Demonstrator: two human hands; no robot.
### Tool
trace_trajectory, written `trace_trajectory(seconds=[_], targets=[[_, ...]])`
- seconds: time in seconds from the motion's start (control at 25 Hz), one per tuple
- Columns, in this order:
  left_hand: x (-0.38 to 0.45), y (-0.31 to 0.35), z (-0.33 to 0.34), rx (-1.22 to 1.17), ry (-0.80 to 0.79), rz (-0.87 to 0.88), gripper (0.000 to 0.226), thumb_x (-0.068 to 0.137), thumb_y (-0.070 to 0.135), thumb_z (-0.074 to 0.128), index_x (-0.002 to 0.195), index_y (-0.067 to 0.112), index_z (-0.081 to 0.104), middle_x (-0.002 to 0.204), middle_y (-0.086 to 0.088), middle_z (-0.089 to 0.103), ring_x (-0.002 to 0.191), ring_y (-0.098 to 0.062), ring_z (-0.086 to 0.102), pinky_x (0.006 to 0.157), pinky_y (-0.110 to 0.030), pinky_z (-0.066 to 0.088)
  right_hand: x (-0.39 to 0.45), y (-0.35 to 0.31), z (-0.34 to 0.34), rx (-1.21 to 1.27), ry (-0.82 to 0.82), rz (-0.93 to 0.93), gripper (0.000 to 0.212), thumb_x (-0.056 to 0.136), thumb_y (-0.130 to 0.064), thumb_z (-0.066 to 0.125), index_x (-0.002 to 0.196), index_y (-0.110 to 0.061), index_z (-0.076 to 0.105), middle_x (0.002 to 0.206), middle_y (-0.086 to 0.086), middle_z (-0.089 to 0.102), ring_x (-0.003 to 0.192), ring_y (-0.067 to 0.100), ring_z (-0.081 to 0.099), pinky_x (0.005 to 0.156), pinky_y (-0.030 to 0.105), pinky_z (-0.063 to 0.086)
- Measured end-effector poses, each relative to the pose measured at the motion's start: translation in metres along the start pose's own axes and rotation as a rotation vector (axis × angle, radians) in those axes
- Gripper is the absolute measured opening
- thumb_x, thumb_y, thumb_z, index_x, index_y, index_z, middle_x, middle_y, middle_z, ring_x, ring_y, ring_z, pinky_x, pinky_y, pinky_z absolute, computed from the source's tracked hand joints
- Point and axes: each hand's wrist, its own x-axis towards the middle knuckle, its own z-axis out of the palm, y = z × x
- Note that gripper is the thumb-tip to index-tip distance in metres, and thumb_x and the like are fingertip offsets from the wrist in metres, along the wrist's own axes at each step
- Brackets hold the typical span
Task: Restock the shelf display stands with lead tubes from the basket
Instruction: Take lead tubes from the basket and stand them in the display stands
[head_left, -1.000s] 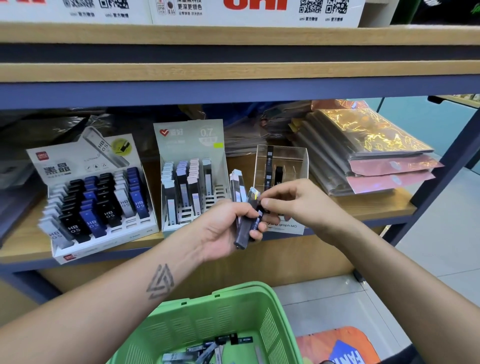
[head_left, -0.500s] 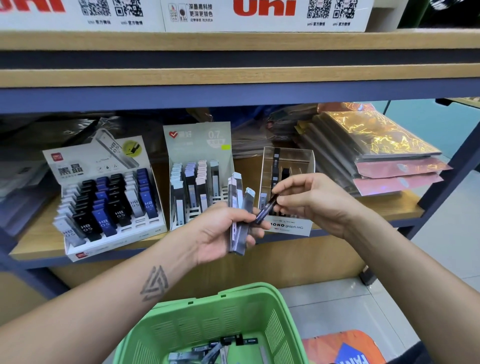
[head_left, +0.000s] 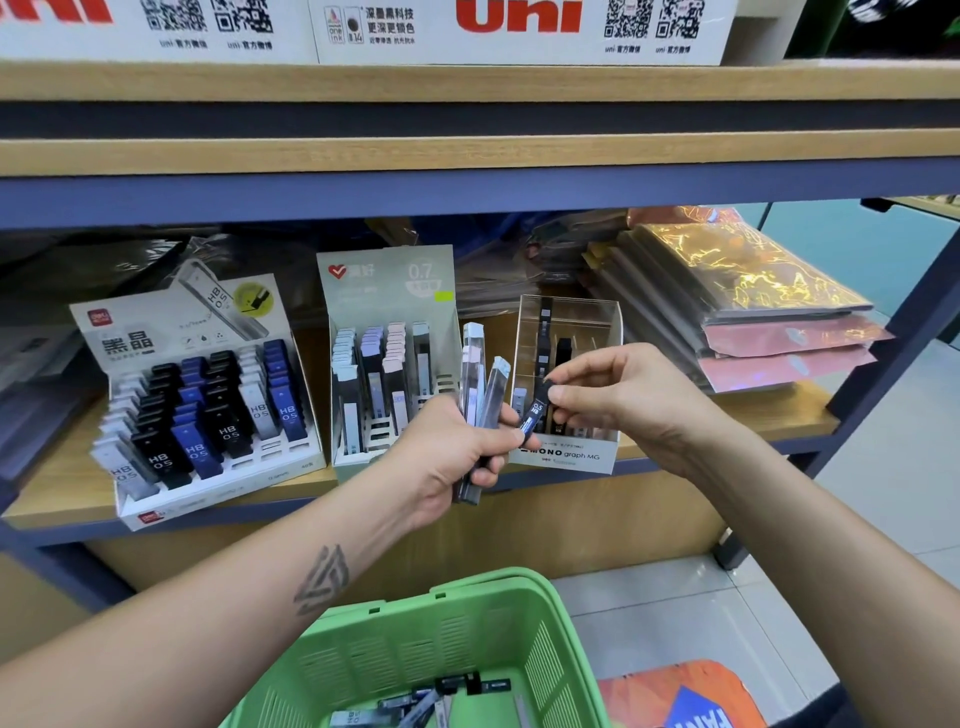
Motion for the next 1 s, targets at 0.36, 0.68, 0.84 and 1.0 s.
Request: trace_trajectory(seconds=[0.36, 0.68, 0.84, 1.0], targets=[[0.01, 0.003, 0.006, 0.043, 0.11, 0.055, 0.011, 0.096, 0.008, 0.064, 0.094, -0.002, 0.062, 0.085, -0.023, 0.066, 0.051, -0.014, 0.043, 0.041, -0.019, 0.032, 0.012, -0.018, -0.012, 0.026, 0.198, -0.125, 0.017, 0.084, 0.005, 0.074, 0.1, -0.001, 0.071, 0.084, 0.018, 0.076, 0.079, 0.027, 0.076, 0.075, 0.035, 0.061], [0.007, 0.024, 0.002, -0.221, -0.001, -0.016, 0.023, 0.098, 0.008, 0.054, 0.114, -0.008, 0.059, 0.076, -0.019, 0.064, 0.055, -0.018, 0.048, 0.041, -0.021, 0.036, 0.059, -0.052, -0.046, -0.314, 0.374, -0.264, 0.016, 0.085, -0.004, 0.077, 0.099, -0.011, 0.072, 0.093, 0.005, 0.075, 0.081, 0.018, 0.075, 0.08, 0.04, 0.063], [0.007, 0.023, 0.001, -0.233, -0.014, -0.01, 0.032, 0.105, 0.014, 0.049, 0.126, -0.01, 0.054, 0.08, -0.02, 0.067, 0.061, -0.021, 0.057, 0.047, -0.024, 0.046, 0.056, -0.046, -0.042, -0.277, 0.314, -0.221, 0.013, 0.085, 0.0, 0.076, 0.094, -0.008, 0.071, 0.09, 0.013, 0.074, 0.077, 0.022, 0.076, 0.079, 0.039, 0.063], [0.006, 0.024, 0.004, -0.212, -0.03, -0.006, 0.035, 0.106, 0.019, 0.047, 0.128, -0.008, 0.053, 0.094, -0.024, 0.072, 0.068, -0.025, 0.065, 0.054, -0.03, 0.057, 0.054, -0.04, -0.039, -0.315, 0.314, -0.208, 0.013, 0.085, -0.002, 0.077, 0.092, -0.011, 0.072, 0.09, 0.01, 0.075, 0.075, 0.017, 0.076, 0.075, 0.032, 0.063]])
